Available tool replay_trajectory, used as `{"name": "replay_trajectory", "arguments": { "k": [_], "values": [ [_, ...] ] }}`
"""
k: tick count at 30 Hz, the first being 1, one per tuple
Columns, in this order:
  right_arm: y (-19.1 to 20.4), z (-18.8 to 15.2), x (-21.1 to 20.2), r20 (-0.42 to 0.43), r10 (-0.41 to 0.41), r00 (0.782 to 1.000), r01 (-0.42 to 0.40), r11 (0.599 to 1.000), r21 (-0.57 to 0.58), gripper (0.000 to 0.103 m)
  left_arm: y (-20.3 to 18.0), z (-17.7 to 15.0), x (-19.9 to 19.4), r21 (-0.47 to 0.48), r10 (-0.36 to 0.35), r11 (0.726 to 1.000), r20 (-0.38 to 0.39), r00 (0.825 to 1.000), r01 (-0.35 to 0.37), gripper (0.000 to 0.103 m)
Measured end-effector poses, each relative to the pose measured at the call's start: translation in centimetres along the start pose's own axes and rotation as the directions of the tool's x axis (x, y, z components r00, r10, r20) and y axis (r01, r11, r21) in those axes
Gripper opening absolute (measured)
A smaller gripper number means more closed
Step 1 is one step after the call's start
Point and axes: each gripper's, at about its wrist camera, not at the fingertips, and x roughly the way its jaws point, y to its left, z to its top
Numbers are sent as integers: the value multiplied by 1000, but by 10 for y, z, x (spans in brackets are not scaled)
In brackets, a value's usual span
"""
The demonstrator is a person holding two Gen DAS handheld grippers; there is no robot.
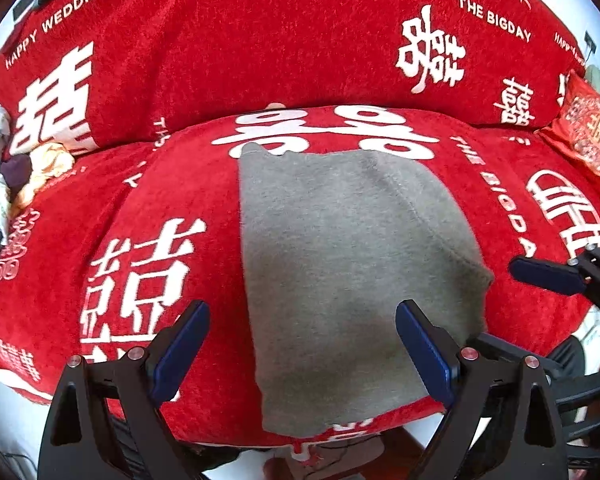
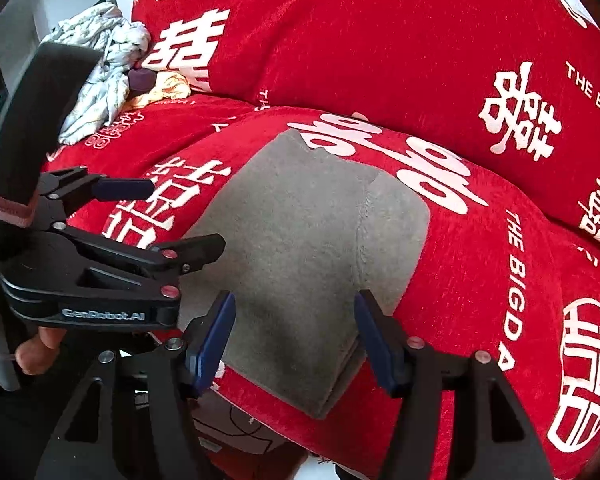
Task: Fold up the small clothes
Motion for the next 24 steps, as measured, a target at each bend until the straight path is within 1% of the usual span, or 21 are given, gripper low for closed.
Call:
{"name": "replay_trajectory", "arguments": {
  "k": [2,3,5,6,8,10,12,13,15,17,21,24],
  "values": [
    [-3,0,1,-4,1,1000,-1,1000,7,65,0,0,-2,-16,-14,1000,8,1000,14,94],
    [-2,-1,1,-5,-1,1000,1,1000,12,66,0,0,-2,-21,-7,1000,14,1000,7,94],
    [-4,-2,1,-9,-2,1000,2,1000,18,66,1,-1,-5,-31,32,999,32,999,-31,94],
    [-4,-2,0,-8,-3,1000,3,1000,20,66,0,-3,-5,-36,63,997,30,998,-62,94],
    [-5,-3,0,-9,-4,1000,4,1000,21,66,-2,-6,-4,-32,83,996,26,996,-82,94],
    [-6,-4,0,-9,-3,1000,3,1000,22,66,-3,-9,0,-24,88,996,8,996,-87,94],
    [-7,-4,1,-11,-4,1000,4,1000,22,66,-3,-11,8,-29,92,995,-40,995,-93,94],
    [-7,-4,2,-13,-5,1000,5,1000,23,66,-3,-12,10,-36,82,996,-50,995,-84,94],
    [-8,-5,4,-19,-10,1000,11,1000,26,66,-3,-13,13,-44,76,996,-56,996,-78,94],
    [-9,-5,6,-25,-14,1000,14,999,30,66,-2,-14,13,-43,88,995,-61,994,-91,94],
    [-11,-6,11,-36,-20,999,21,999,27,66,-2,-14,12,-41,94,995,-45,995,-96,94],
    [-12,-5,14,-41,-21,999,22,1000,19,66,-3,-13,14,-35,100,994,-48,994,-102,94]
  ]
}}
